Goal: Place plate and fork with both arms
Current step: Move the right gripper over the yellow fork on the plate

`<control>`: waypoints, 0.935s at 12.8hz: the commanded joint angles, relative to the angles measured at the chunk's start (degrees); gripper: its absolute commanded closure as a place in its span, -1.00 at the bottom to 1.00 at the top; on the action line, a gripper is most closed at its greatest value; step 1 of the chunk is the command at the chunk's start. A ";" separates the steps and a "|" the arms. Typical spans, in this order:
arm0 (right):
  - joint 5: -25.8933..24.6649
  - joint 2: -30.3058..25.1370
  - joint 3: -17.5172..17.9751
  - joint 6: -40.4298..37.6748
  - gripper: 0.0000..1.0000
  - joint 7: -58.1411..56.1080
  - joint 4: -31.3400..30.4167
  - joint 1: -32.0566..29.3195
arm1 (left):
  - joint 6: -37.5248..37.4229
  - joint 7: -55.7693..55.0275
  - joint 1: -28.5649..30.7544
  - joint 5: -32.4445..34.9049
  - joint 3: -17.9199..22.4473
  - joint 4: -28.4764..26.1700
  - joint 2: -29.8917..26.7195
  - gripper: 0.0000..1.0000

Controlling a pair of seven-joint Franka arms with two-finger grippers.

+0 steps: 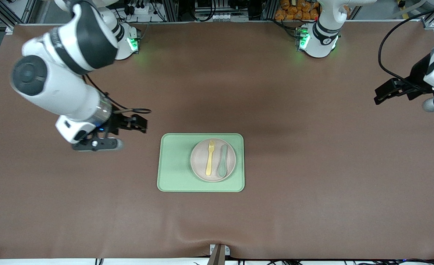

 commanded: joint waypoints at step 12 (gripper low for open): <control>-11.44 25.41 -1.00 16.91 -0.89 20.99 14.50 15.42 | 0.54 2.13 2.41 0.44 -1.18 -0.45 -1.01 -1.00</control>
